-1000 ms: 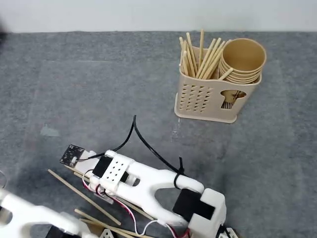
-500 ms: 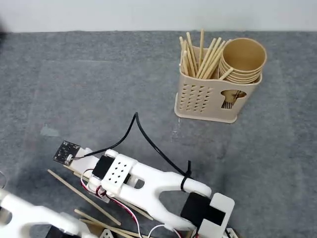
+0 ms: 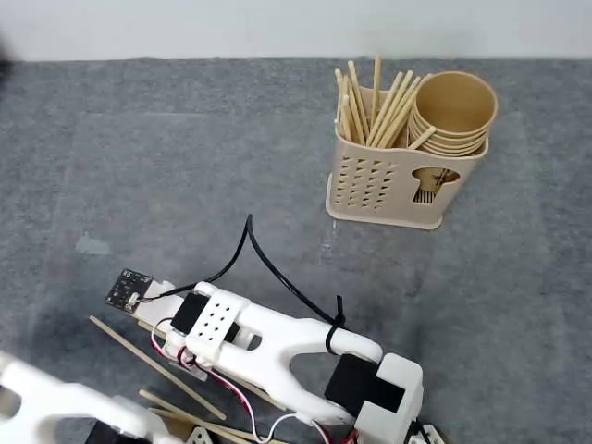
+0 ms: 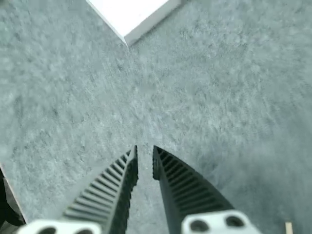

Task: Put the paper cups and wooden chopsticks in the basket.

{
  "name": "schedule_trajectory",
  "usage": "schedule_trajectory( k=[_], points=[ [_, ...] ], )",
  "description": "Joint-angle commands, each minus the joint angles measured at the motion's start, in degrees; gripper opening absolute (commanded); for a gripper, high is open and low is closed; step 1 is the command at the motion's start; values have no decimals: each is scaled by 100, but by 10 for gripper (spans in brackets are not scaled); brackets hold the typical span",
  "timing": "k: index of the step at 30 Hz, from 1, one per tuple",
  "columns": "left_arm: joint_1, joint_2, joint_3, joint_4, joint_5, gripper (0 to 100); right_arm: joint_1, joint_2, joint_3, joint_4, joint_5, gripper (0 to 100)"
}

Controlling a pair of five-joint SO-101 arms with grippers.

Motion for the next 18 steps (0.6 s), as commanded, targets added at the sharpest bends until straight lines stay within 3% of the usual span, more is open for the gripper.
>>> schedule_trajectory(
  k=[1,18],
  points=[
    [-105,-114,-620,316,18,55,-57,-66,-193,-57,-70,147],
    [-149,-62,-681,413,9,55,-66,-180,-554,-13,-70,147]
  ],
)
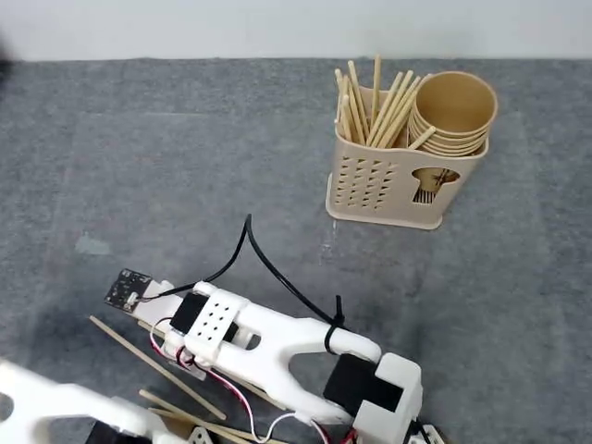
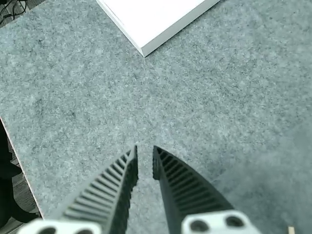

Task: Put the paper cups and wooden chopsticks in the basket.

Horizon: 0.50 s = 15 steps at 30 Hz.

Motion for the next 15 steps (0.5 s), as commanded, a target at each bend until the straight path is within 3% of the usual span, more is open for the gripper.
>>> schedule_trajectory(
  k=[1,7,15],
  points=[
    [79,-62,-180,-9,9,55,-66,-242,-413,-31,-70,147],
    [79,-62,-180,0,9,55,-66,-66,-396,-66,-501,147],
    [62,-62,-163,9,9,55,189,409,-413,-66,-519,147]
  ],
)
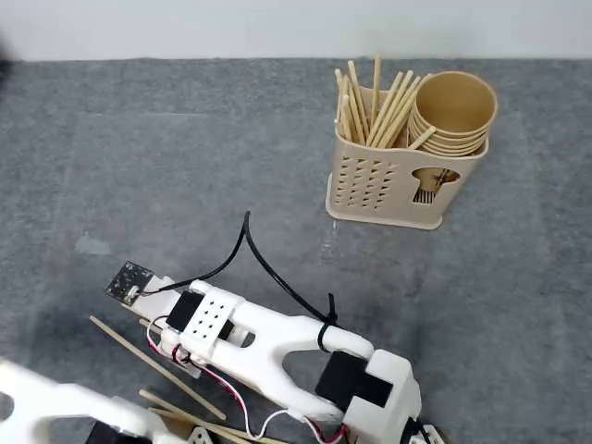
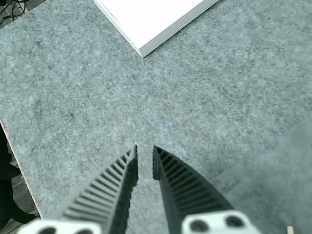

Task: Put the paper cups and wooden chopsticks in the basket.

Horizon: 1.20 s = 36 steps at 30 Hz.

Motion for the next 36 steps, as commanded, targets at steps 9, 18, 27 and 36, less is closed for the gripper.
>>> schedule_trajectory(
  k=[9,18,27,36],
  points=[
    [35,-62,-48,-9,-9,55,1077,22,-193,-620,-9,10],
    [35,-62,-48,-9,-9,55,1323,-593,-193,-171,598,8],
    [44,-62,-48,0,-9,55,1754,-2668,-185,637,598,8],
    [44,-62,-48,18,9,55,2993,-4409,-510,479,1090,8]
  ],
)
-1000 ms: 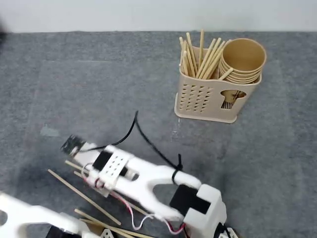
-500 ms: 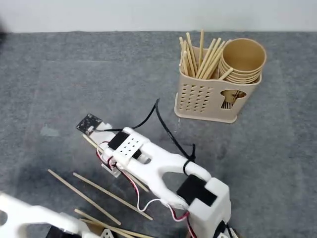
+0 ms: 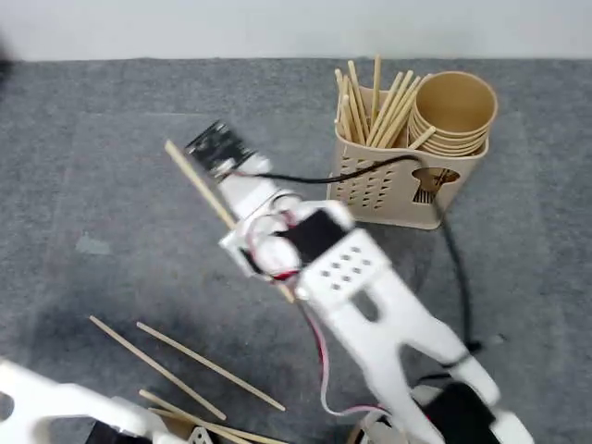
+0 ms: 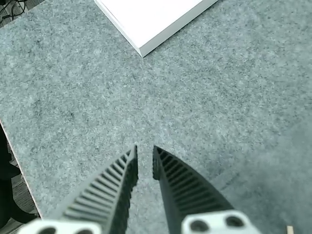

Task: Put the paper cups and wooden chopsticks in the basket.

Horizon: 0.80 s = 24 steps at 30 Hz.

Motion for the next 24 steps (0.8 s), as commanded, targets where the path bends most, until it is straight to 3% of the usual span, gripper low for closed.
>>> schedule_trajectory(
  k=[1,6,14,24],
  points=[
    [44,-62,-48,18,9,55,523,-804,-607,-136,123,8],
    [53,-62,-48,26,18,55,1349,-1209,-967,-831,123,8],
    [53,-62,-48,9,18,55,2448,-1578,-774,-3160,79,8],
    [202,-97,84,0,18,55,3178,-1631,2224,-6967,123,7]
  ],
)
